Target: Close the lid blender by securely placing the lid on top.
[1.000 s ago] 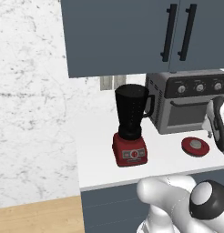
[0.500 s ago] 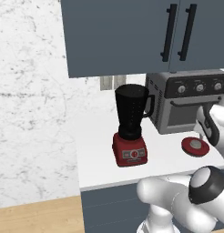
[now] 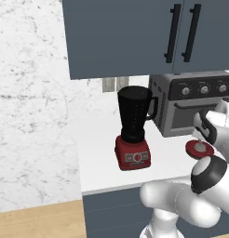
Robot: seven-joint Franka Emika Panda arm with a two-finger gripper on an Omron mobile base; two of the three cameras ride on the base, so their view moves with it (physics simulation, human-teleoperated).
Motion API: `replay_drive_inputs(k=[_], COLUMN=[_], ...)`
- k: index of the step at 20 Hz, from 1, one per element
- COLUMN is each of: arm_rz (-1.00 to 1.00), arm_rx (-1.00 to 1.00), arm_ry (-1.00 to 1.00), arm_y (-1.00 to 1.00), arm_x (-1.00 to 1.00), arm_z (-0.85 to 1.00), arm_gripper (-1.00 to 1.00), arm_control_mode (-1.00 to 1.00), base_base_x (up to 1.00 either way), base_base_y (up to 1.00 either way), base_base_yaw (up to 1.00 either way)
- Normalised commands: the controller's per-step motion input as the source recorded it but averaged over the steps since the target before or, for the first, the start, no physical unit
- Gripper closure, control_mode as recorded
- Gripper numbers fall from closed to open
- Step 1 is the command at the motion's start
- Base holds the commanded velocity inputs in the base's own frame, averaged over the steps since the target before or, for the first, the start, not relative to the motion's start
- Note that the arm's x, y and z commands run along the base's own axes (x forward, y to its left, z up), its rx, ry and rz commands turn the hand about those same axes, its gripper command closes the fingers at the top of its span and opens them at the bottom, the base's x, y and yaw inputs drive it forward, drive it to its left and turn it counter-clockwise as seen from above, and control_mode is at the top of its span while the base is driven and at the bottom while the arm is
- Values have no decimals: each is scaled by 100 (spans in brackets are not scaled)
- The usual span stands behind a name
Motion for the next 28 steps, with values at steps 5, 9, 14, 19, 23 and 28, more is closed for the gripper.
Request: replay_drive_inputs(k=[5,9,14,19,23,28], arm_rz=[0,0,2,4,3,1], arm_rx=[-5,-9,-1,7,3,0], arm_ry=[2,5,0,0,0,2], arm_y=[0,0,-1,-13,-23,-11], arm_x=[15,21,6,1,4,7], arm_z=[-24,-19,-20,-16,-9,0], arm_gripper=[-100,-100,-100,-100,-100,-100], arm_control_mode=[-100,-100,-100,-100,-100,-100], base_base_x=[0,0,0,0,0,0], base_base_y=[0,0,0,0,0,0], base_base_yaw=[0,0,0,0,0,0])
